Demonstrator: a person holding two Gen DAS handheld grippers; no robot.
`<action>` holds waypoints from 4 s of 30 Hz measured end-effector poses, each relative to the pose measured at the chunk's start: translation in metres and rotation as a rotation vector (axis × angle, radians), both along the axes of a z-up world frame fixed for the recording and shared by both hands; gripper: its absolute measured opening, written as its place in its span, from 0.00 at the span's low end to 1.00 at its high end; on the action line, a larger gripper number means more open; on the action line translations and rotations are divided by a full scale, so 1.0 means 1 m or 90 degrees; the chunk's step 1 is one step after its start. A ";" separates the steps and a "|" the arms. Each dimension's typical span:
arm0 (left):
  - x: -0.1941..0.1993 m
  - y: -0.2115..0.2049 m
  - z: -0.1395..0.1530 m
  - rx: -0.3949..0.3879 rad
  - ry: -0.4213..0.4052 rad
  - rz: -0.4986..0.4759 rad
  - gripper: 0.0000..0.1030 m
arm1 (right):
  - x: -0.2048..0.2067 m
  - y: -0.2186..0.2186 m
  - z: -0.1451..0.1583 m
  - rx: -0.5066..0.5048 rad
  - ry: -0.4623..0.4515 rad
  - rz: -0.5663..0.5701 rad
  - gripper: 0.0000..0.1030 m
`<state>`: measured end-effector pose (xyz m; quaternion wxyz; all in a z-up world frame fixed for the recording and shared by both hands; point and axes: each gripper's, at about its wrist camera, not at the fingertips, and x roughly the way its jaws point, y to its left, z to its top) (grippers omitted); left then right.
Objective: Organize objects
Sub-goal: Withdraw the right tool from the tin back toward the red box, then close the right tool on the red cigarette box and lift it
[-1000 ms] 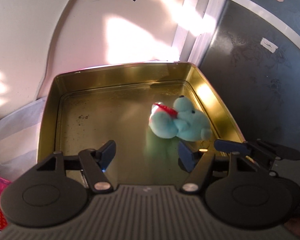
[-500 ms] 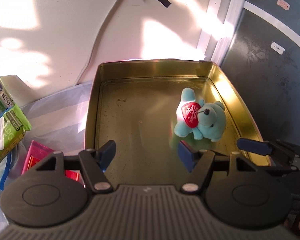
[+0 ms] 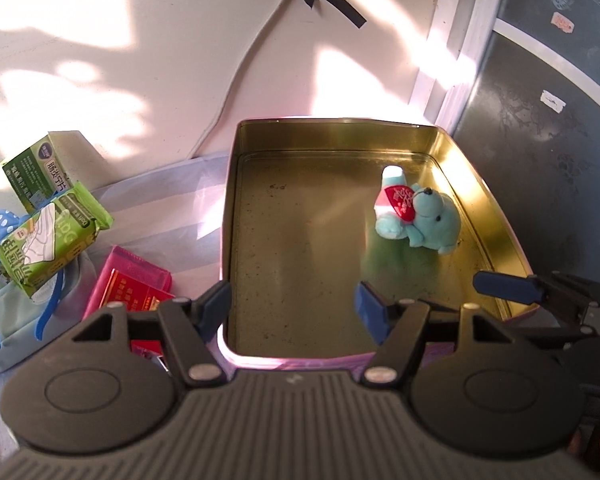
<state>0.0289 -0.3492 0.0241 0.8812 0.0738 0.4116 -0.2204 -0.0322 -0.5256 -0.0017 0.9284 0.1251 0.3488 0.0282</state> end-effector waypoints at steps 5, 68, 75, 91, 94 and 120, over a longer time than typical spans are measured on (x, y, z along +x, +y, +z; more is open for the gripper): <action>-0.006 0.022 0.002 -0.006 -0.005 0.021 0.68 | 0.000 0.020 0.006 -0.014 -0.009 0.024 0.68; 0.015 0.361 -0.092 0.037 0.161 0.294 0.71 | 0.073 0.302 -0.039 -0.095 0.107 0.232 0.64; 0.020 0.367 -0.096 0.033 0.160 0.308 0.78 | 0.092 0.276 -0.032 -0.215 0.042 0.139 0.65; 0.019 0.345 -0.092 0.037 0.162 0.260 0.78 | 0.146 0.239 -0.042 -0.206 0.072 0.287 0.85; 0.017 0.348 -0.089 0.031 0.163 0.270 0.78 | 0.136 0.242 -0.043 -0.199 0.063 0.305 0.73; 0.012 0.241 -0.081 -0.179 0.285 0.099 0.69 | 0.037 0.235 -0.055 -0.133 0.102 0.374 0.84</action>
